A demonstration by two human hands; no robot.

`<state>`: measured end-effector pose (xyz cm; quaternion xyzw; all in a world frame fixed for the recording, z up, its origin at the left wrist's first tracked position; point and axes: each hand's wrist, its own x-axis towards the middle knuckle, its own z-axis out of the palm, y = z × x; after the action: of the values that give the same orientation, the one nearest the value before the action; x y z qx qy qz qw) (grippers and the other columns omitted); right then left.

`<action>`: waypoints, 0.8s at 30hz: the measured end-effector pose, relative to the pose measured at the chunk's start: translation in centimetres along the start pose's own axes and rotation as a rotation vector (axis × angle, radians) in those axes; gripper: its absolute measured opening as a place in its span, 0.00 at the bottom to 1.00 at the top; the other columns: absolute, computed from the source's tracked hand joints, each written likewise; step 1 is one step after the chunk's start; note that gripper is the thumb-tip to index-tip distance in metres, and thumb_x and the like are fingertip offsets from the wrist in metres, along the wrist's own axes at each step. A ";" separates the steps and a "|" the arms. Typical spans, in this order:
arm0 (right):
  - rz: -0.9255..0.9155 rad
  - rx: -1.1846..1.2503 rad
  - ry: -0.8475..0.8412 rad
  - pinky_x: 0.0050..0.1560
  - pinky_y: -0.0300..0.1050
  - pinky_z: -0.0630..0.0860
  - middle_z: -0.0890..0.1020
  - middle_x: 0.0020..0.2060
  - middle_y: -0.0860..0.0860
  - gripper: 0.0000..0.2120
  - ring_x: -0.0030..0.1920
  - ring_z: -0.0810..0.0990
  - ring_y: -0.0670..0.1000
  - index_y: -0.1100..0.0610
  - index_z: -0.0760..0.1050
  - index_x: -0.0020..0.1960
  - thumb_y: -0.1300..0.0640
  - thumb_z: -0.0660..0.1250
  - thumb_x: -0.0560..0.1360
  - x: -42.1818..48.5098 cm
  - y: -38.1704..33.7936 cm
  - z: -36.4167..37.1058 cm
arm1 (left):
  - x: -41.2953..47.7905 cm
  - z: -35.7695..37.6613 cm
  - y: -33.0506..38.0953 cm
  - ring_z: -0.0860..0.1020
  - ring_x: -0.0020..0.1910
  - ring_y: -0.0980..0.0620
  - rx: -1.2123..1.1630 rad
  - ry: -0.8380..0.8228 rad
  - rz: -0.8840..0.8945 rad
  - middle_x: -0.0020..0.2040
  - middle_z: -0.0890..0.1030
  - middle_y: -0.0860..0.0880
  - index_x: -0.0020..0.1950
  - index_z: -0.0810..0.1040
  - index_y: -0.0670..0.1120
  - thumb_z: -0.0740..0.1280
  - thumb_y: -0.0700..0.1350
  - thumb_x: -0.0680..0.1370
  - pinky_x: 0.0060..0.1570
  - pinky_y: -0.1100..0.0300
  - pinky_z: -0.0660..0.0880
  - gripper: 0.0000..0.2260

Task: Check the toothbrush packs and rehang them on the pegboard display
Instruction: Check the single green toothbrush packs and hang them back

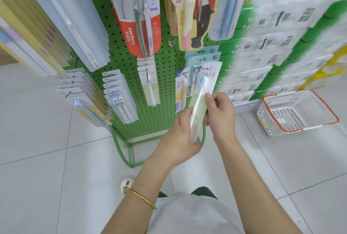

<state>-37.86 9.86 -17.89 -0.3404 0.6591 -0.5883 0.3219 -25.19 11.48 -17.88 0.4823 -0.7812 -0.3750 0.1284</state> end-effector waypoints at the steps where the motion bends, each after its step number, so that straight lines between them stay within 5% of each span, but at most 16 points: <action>1: 0.010 0.031 -0.027 0.26 0.41 0.66 0.72 0.26 0.51 0.12 0.23 0.67 0.49 0.55 0.69 0.38 0.56 0.62 0.79 -0.1 -0.2 -0.3 | -0.1 0.0 0.1 0.74 0.57 0.47 -0.046 -0.016 -0.010 0.67 0.65 0.50 0.74 0.49 0.55 0.66 0.41 0.73 0.51 0.53 0.74 0.37; 7: 0.115 0.059 -0.086 0.24 0.38 0.67 0.80 0.38 0.52 0.08 0.22 0.69 0.47 0.56 0.71 0.42 0.56 0.62 0.79 -0.5 0.0 -0.8 | -0.2 -0.4 0.3 0.79 0.56 0.46 -0.633 -0.092 -0.103 0.61 0.73 0.50 0.60 0.63 0.65 0.62 0.41 0.67 0.54 0.45 0.78 0.27; 12: 0.167 0.103 -0.224 0.23 0.36 0.65 0.76 0.30 0.50 0.06 0.21 0.66 0.45 0.60 0.76 0.45 0.63 0.62 0.78 -0.3 0.4 -1.1 | -0.2 -1.0 -0.5 0.82 0.49 0.46 -0.995 -0.080 -0.200 0.55 0.81 0.41 0.59 0.73 0.52 0.57 0.36 0.63 0.51 0.46 0.80 0.26; 16: 0.159 0.086 -0.280 0.24 0.36 0.64 0.71 0.25 0.52 0.07 0.23 0.66 0.46 0.64 0.75 0.43 0.63 0.62 0.78 -0.4 0.4 -0.8 | -0.1 -0.9 -0.7 0.82 0.45 0.45 -0.895 -0.026 -0.213 0.47 0.83 0.40 0.53 0.75 0.50 0.60 0.33 0.77 0.48 0.50 0.79 0.13; 20: 0.152 0.075 -0.361 0.25 0.37 0.65 0.72 0.26 0.52 0.08 0.23 0.67 0.46 0.65 0.74 0.43 0.63 0.62 0.78 -0.4 0.2 -0.6 | 0.1 -0.8 -1.2 0.83 0.44 0.44 -0.788 0.073 -0.236 0.45 0.84 0.42 0.49 0.78 0.50 0.63 0.42 0.80 0.49 0.51 0.79 0.06; 24: 0.119 0.040 -0.484 0.25 0.38 0.65 0.72 0.27 0.53 0.09 0.24 0.67 0.47 0.63 0.74 0.39 0.63 0.63 0.78 -0.7 0.1 -0.4 | 0.8 -1.4 -1.3 0.81 0.47 0.47 -0.703 0.190 -0.260 0.50 0.83 0.45 0.54 0.78 0.48 0.61 0.52 0.81 0.51 0.51 0.77 0.10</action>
<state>-37.79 10.66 -17.98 -0.4255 0.5700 -0.4825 0.5111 -23.96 9.81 -18.00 0.5367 -0.5218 -0.5867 0.3091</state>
